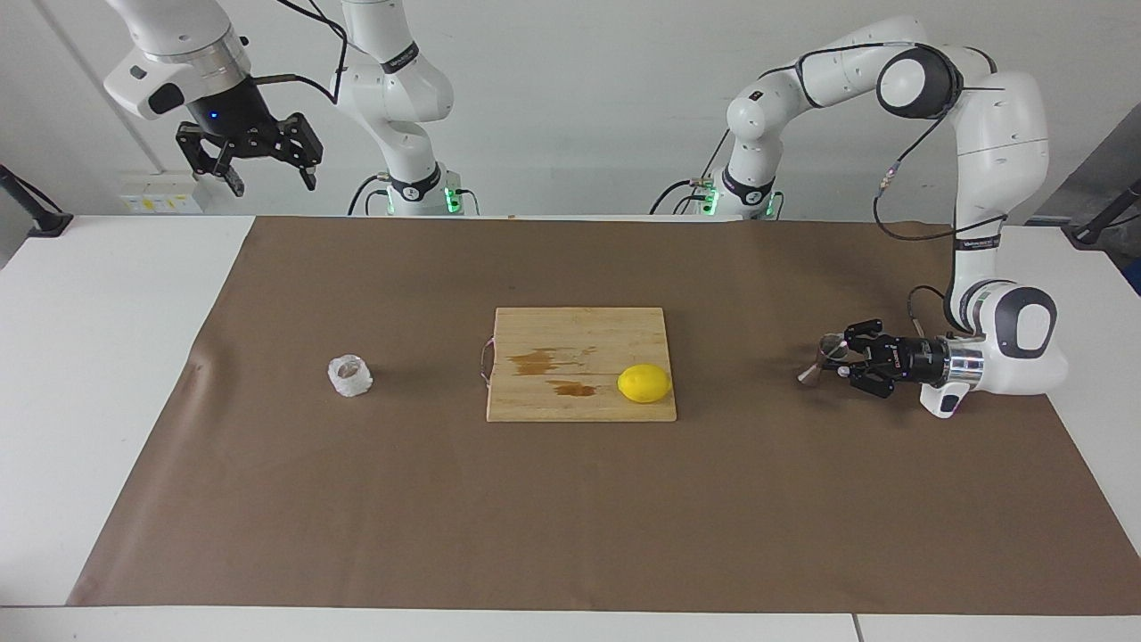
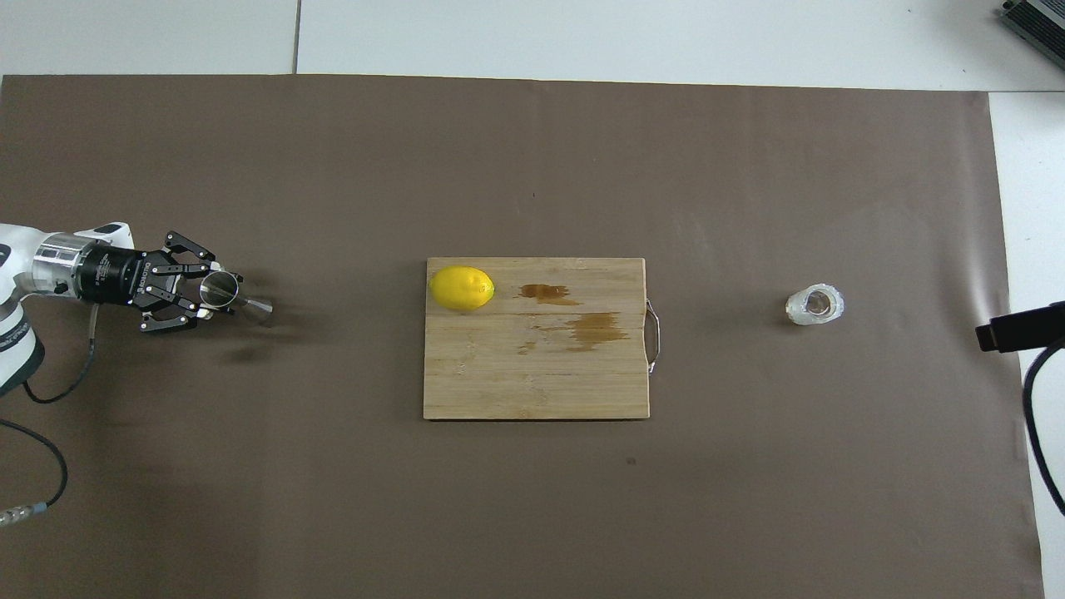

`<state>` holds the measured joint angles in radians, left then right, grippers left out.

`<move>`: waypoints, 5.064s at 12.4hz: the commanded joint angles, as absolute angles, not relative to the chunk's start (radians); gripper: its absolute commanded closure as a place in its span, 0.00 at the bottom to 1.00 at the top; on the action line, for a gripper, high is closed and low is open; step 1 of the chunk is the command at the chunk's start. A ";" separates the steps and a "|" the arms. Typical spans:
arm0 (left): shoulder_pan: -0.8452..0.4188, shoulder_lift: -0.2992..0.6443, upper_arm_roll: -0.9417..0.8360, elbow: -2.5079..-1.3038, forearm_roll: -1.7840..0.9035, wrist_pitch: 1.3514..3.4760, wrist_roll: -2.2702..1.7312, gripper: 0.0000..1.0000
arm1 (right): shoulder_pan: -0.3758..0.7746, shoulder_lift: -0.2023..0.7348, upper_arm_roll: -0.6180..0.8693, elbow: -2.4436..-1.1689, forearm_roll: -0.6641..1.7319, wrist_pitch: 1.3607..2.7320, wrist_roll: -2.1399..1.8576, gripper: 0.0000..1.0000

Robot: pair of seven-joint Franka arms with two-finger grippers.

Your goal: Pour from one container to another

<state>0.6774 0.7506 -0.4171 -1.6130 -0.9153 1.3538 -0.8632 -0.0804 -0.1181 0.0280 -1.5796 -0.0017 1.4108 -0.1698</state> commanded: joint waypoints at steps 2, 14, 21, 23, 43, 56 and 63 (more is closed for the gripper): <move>0.680 0.744 -0.506 -1.620 -0.936 1.322 -0.879 1.00 | -0.092 -0.138 0.032 -1.601 0.015 1.414 -0.172 0.00; 0.353 0.601 -0.526 -1.700 -1.242 1.469 -0.940 1.00 | -0.092 -0.138 0.032 -1.601 0.015 1.414 -0.172 0.00; 0.141 0.614 -0.529 -1.700 -1.334 1.744 -0.928 1.00 | -0.092 -0.138 0.032 -1.600 0.015 1.414 -0.172 0.00; 0.100 0.621 -0.529 -1.701 -1.388 1.781 -0.917 1.00 | -0.092 -0.138 0.032 -1.601 0.015 1.414 -0.172 0.00; -0.015 0.733 -0.557 -1.654 -1.402 1.950 -0.790 1.00 | -0.092 -0.140 0.032 -1.601 0.015 1.414 -0.172 0.00; 0.069 0.882 -0.753 -1.589 -1.114 2.026 -0.861 1.00 | -0.092 -0.138 0.032 -1.601 0.015 1.414 -0.172 0.00; 0.066 0.879 -0.749 -1.594 -1.108 2.077 -0.862 0.95 | -0.092 -0.138 0.032 -1.601 0.015 1.414 -0.172 0.00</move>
